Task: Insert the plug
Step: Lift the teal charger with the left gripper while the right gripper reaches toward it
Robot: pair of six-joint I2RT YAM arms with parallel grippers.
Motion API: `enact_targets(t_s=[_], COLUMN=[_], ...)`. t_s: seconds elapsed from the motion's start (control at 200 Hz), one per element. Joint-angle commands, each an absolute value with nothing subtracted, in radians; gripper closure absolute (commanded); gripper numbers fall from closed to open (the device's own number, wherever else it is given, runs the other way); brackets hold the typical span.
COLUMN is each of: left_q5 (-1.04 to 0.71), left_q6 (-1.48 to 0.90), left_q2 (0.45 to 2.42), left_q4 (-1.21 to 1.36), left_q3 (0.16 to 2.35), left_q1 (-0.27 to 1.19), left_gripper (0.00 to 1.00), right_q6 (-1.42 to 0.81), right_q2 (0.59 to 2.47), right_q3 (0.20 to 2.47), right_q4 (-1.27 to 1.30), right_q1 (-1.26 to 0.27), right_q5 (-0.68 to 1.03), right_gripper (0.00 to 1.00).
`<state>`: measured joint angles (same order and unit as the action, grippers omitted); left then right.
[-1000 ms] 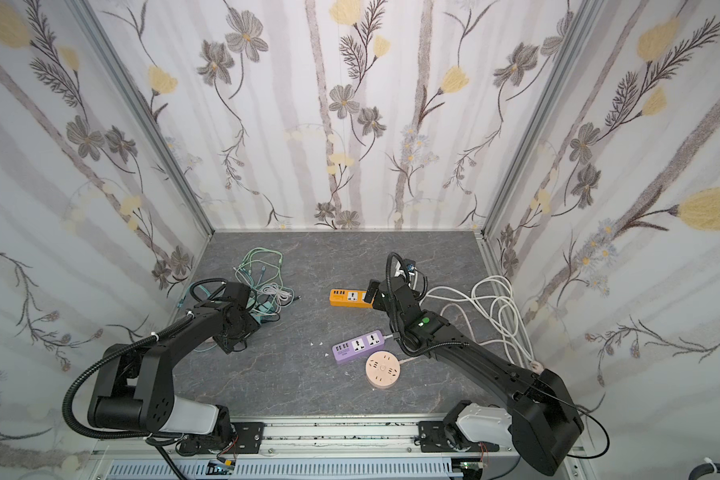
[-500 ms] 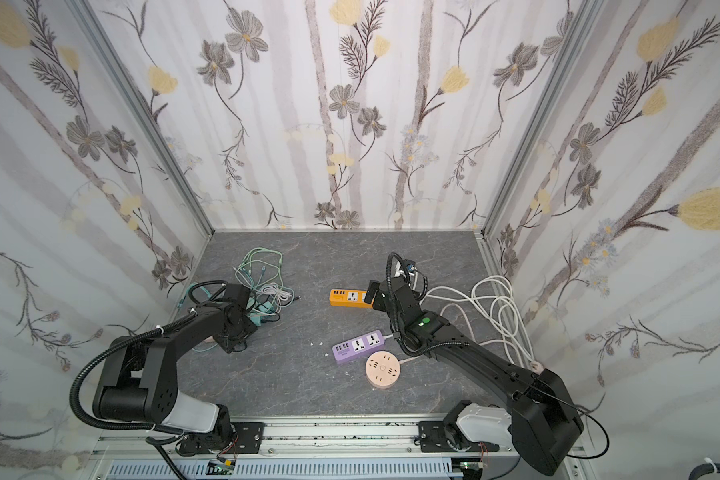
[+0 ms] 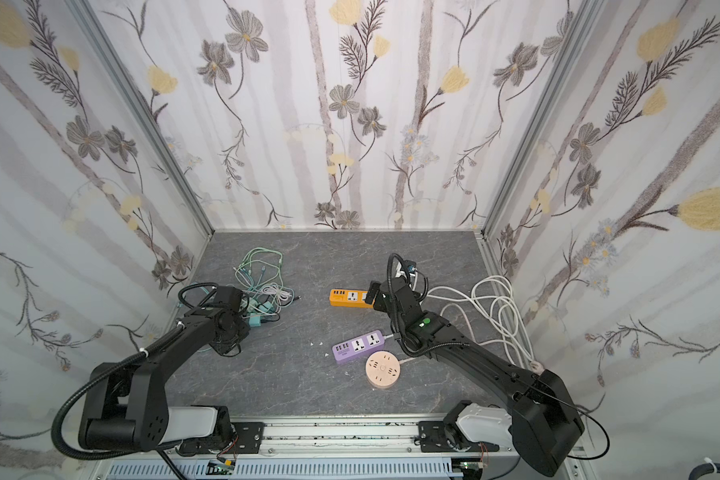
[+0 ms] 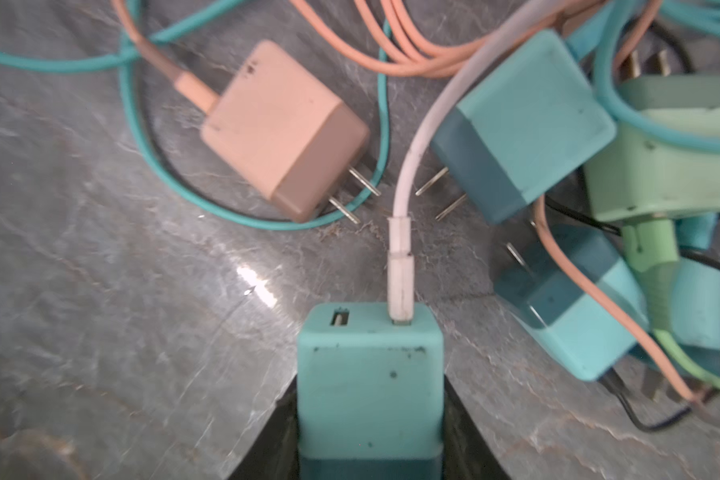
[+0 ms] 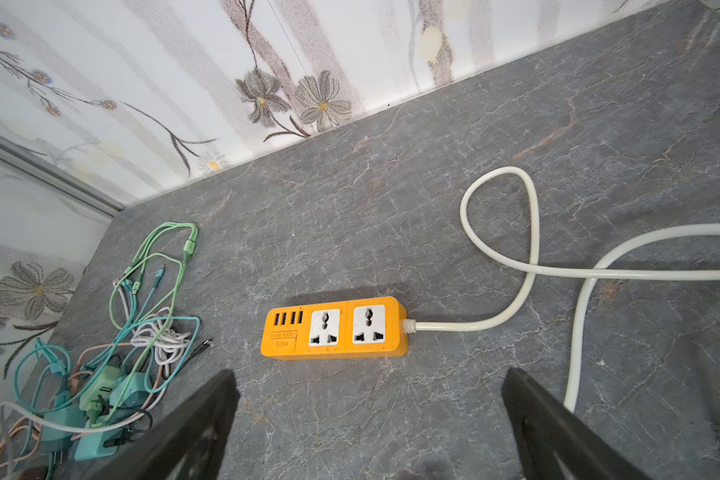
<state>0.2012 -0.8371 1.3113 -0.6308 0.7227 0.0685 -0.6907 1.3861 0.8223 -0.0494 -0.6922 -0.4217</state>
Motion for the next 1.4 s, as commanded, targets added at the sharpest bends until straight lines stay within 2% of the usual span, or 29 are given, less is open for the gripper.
enact_targets(t_s=[0.0,0.12,0.255,0.34,0.575,0.749,0.969,1.144,1.394], left_q5=[0.272,0.287,0.295,0.279,0.096,-0.024,-0.319,-0.532,-0.607], left_q6=[-0.838,-0.813,-0.743,-0.68,-0.507,-0.423,-0.354,-0.38,-0.351], left_q2=[1.191,1.066,1.023,1.031,1.092,1.169,1.197,1.185,1.216], left_q4=[-0.82,-0.947,-1.057,-1.099,-1.133,-1.17,-1.122,-1.031,-1.097], left_q3=[0.748,0.843,1.022,1.135,1.338,1.531,1.721,1.755,1.88], left_q1=[0.068,0.068,0.068,0.069,0.109,0.177,0.212,0.214,0.215], left_gripper=[1.0,1.0,1.0,1.0,1.0,1.0,1.0,1.0,1.0], right_q6=[-0.668,-0.618,-0.538,-0.497,-0.368,-0.302,-0.227,-0.151,-0.176], right_q2=[1.384,1.385,1.39,1.4,1.434,1.482,1.637,1.767,2.023], right_q3=[0.818,0.819,0.805,0.808,0.841,0.9,1.005,1.126,1.297], right_q4=[-0.006,0.062,0.182,0.221,0.268,0.307,0.461,0.472,0.598], right_q1=[-0.69,-0.689,-0.689,-0.689,-0.689,-0.689,-0.717,-0.773,-0.854], right_q5=[-0.429,-0.415,-0.392,-0.39,-0.301,-0.128,0.196,0.306,0.396], right_gripper=[0.01,0.01,0.01,0.01,0.01,0.01,0.07,0.08,0.07])
